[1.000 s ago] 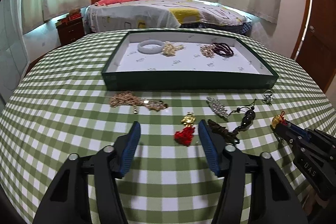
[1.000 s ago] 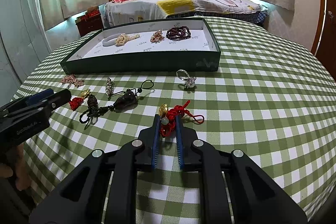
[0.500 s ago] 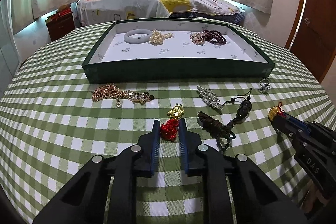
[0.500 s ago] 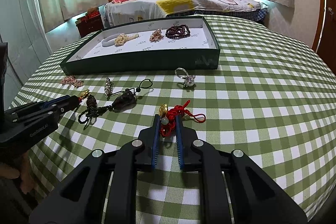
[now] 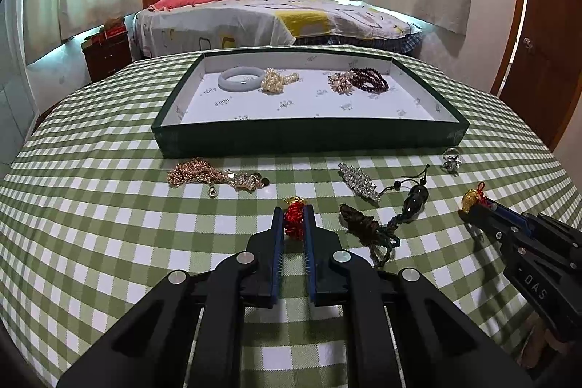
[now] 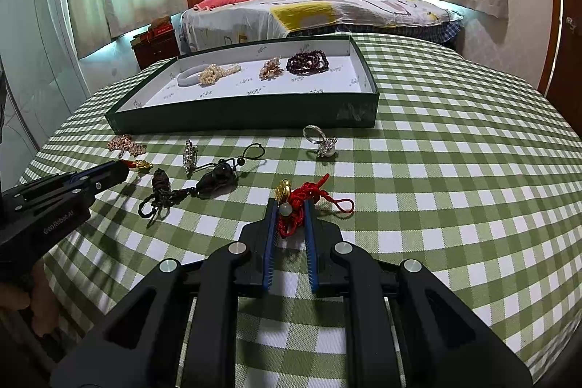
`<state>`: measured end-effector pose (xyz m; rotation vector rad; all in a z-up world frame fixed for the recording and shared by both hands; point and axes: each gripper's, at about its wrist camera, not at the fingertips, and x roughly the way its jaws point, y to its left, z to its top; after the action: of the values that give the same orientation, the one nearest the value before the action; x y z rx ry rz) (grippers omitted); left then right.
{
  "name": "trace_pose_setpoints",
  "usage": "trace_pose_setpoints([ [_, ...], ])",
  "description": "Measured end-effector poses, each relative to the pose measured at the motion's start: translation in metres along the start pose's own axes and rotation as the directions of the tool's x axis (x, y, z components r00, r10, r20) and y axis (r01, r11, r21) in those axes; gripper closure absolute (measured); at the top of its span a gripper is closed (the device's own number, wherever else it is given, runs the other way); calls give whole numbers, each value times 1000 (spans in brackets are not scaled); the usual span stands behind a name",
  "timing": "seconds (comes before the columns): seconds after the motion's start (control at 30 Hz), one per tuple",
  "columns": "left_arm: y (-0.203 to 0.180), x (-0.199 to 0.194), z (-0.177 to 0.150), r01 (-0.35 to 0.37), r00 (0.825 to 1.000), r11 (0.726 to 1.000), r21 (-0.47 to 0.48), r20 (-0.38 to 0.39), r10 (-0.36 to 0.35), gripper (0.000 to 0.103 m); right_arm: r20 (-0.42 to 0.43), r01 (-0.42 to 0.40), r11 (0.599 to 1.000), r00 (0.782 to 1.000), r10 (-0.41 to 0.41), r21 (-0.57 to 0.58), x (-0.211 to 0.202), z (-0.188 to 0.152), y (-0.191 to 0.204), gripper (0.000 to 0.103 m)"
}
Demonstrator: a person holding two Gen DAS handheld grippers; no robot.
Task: Organize jewelry
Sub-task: 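Carry both tassels over the tray, lower them in and open both tools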
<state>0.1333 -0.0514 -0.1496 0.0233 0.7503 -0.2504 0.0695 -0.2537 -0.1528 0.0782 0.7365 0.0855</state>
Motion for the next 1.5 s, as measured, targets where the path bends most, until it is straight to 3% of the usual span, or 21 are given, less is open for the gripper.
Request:
trace_pose_setpoints([
  [0.97, 6, -37, 17, 0, 995, 1000, -26, 98, 2, 92, 81, -8, 1000, 997, 10, -22, -27, 12, 10, 89],
  [1.5, 0, -58, 61, 41, 979, 999, -25, 202, -35, 92, 206, -13, 999, 978, 20, -32, -51, 64, 13, 89],
])
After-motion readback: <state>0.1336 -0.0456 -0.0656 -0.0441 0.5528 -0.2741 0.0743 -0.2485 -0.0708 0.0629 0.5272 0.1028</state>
